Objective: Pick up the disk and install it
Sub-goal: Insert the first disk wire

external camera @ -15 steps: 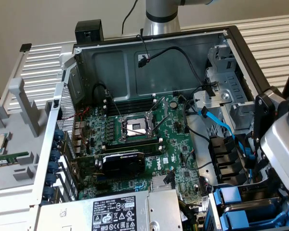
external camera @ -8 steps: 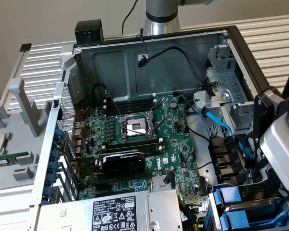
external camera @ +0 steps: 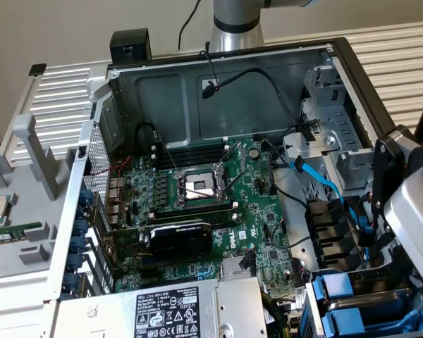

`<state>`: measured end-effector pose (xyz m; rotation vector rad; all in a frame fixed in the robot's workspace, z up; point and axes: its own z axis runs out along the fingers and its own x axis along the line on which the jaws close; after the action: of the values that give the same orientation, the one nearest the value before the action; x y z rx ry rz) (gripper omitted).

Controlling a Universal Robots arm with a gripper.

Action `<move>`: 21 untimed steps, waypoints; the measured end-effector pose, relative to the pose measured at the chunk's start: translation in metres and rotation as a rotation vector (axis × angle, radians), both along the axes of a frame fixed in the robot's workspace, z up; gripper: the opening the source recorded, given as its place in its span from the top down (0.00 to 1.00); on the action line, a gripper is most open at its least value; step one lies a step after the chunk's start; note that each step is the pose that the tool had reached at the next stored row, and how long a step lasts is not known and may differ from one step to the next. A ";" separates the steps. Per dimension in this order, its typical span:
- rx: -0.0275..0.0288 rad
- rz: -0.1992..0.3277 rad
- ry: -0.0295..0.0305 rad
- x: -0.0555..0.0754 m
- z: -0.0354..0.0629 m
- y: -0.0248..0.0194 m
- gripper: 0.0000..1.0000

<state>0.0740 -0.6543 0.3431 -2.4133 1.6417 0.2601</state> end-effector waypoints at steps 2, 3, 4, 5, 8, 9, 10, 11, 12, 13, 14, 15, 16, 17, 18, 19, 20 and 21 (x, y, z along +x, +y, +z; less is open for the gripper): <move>0.0021 0.000 0.0001 0.001 0.0000 0.0000 0.66; 0.0029 0.000 0.0000 0.002 -0.0001 0.0000 0.66; 0.0040 0.000 0.0000 0.003 -0.0002 -0.0001 0.66; 0.0051 0.000 0.0000 0.003 -0.0001 -0.0002 0.66; 0.0067 0.000 0.0001 0.003 -0.0001 -0.0015 0.66; 0.0066 -0.001 0.0002 0.003 0.0000 -0.0015 0.66; 0.0066 -0.001 0.0001 0.003 0.0000 -0.0015 0.66; 0.0067 -0.001 0.0001 0.003 0.0000 -0.0015 0.66; 0.0068 -0.001 0.0001 0.003 0.0000 -0.0016 0.66; 0.0071 -0.001 0.0001 0.003 -0.0001 -0.0016 0.66; 0.0073 -0.001 0.0001 0.003 -0.0001 -0.0016 0.66; 0.0075 -0.001 0.0000 0.003 0.0000 -0.0016 0.66; 0.0076 -0.001 0.0001 0.003 0.0001 -0.0016 0.66; 0.0076 -0.001 0.0001 0.003 0.0001 -0.0016 0.66; 0.0077 -0.001 0.0001 0.003 0.0001 -0.0016 0.66; 0.0079 -0.001 0.0000 0.003 0.0001 -0.0016 0.66; 0.0081 -0.001 0.0001 0.003 0.0001 -0.0016 0.66; 0.0083 -0.001 0.0001 0.003 0.0002 -0.0016 0.66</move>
<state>0.0765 -0.6559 0.3433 -2.4065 1.6385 0.2663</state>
